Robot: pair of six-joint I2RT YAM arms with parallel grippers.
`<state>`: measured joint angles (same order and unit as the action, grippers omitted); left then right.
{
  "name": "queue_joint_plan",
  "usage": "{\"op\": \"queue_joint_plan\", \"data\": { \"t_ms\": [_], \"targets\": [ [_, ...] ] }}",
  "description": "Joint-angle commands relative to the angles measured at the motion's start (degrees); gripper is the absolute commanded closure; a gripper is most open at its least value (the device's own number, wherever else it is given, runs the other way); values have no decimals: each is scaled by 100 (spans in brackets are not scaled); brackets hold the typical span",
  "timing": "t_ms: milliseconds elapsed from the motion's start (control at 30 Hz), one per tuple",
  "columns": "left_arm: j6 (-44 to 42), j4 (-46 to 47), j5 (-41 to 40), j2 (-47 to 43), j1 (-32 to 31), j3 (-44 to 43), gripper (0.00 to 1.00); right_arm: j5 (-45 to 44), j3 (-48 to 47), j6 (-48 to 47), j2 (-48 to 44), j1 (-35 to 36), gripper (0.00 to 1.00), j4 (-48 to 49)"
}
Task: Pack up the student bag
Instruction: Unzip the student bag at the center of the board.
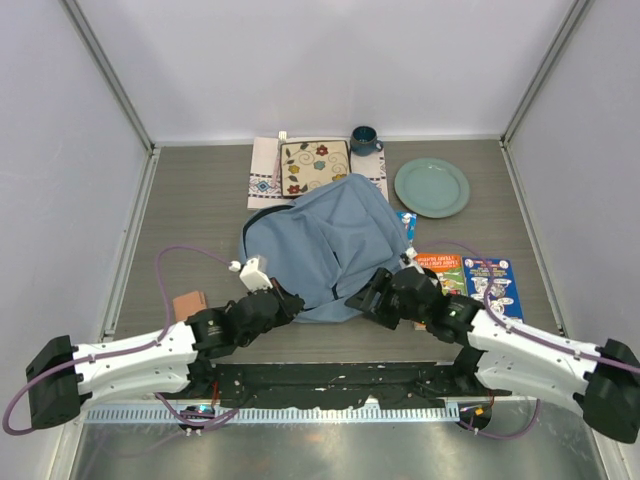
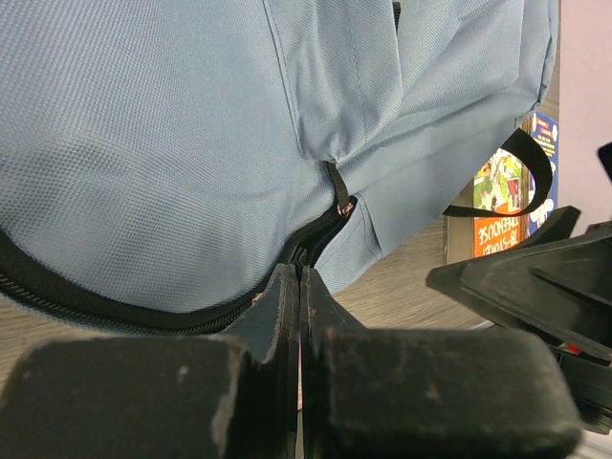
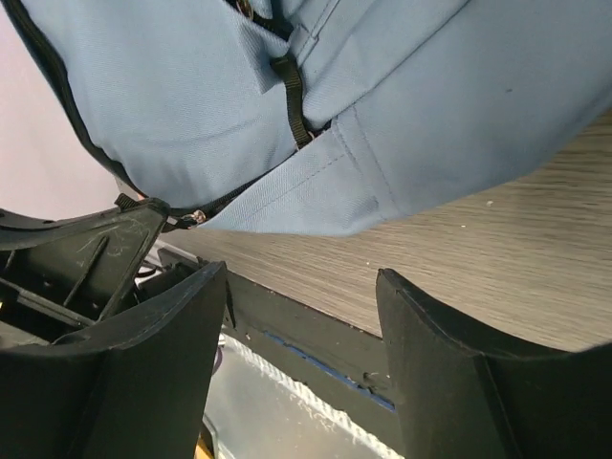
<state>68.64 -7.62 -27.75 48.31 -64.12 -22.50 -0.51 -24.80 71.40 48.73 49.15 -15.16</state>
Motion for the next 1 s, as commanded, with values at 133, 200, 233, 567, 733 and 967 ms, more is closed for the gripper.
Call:
{"op": "queue_joint_plan", "data": {
  "t_ms": [133, 200, 233, 567, 733, 967],
  "targets": [
    [-264, 252, 50, 169, -4, -448, 99, -256, -95, 1245, 778, 280, 30, 1640],
    [-325, 453, 129, 222, -4, -448, 100, -134, -244, 1403, 971, 280, 27, 1551],
    [-360, 515, 147, 248, -4, -448, 100, -98, -262, 1490, 1033, 280, 27, 1386],
    [-895, 700, 401, 433, -4, -668, 100, 455, -640, 2475, 1744, 280, 26, 1279],
    [-1195, 665, 560, 398, 5, -782, 100, 666, -939, 2774, 2323, 289, 29, 1155],
    [-1371, 683, 586, 222, -4, -686, 100, 816, -896, 3240, 2747, 315, 37, 1287]
  ]
}}
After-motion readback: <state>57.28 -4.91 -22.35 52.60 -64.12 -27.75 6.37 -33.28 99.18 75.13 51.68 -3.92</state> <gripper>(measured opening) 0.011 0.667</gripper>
